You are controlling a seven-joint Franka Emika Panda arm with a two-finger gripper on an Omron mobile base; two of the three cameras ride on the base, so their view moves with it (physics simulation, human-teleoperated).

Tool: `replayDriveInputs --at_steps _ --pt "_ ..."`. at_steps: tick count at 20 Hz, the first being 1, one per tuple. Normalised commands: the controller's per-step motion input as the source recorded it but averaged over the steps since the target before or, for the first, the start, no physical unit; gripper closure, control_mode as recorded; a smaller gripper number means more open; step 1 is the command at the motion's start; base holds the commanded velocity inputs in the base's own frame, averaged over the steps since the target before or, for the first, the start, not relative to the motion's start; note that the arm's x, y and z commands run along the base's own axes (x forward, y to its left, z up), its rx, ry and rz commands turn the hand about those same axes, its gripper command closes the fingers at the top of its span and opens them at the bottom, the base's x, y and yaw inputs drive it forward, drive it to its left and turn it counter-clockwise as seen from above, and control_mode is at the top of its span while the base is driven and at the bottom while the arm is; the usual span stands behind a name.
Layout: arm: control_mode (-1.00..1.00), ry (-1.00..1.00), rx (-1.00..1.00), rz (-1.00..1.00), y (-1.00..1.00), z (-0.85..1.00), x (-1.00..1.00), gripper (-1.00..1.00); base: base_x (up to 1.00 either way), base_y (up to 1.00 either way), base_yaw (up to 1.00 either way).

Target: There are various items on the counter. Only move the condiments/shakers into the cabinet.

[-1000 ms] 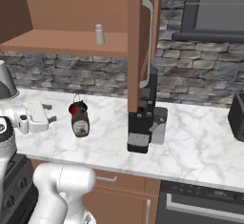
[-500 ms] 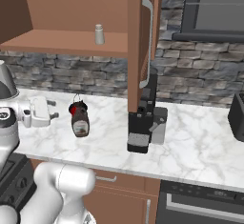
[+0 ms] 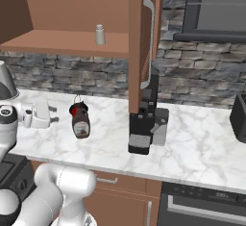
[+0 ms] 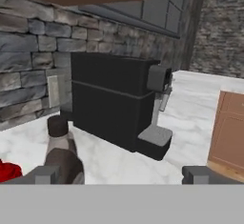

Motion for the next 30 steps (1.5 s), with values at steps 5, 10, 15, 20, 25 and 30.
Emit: replayDriveInputs --at_steps 5,10,15,20,25,30 --pt "-1.0 0.07 0.0 0.04 0.0 -0.29 0.0 -1.0 0.0 0.0 0.0" --pt "-1.0 0.0 0.0 0.0 0.0 -0.07 0.0 -1.0 0.0 0.0 0.0" --pt "-1.0 0.0 0.0 0.0 -0.01 -0.04 0.05 -1.0 0.0 0.0 0.0" --pt "-1.0 0.0 0.0 0.0 0.0 -0.11 0.31 -1.0 0.0 0.0 0.0" --pt "-1.0 0.0 0.0 0.0 0.0 -0.12 0.3 -1.0 0.0 0.0 0.0" --pt "-1.0 0.0 0.0 0.0 0.0 -0.11 0.2 -1.0 0.0 0.0 0.0"
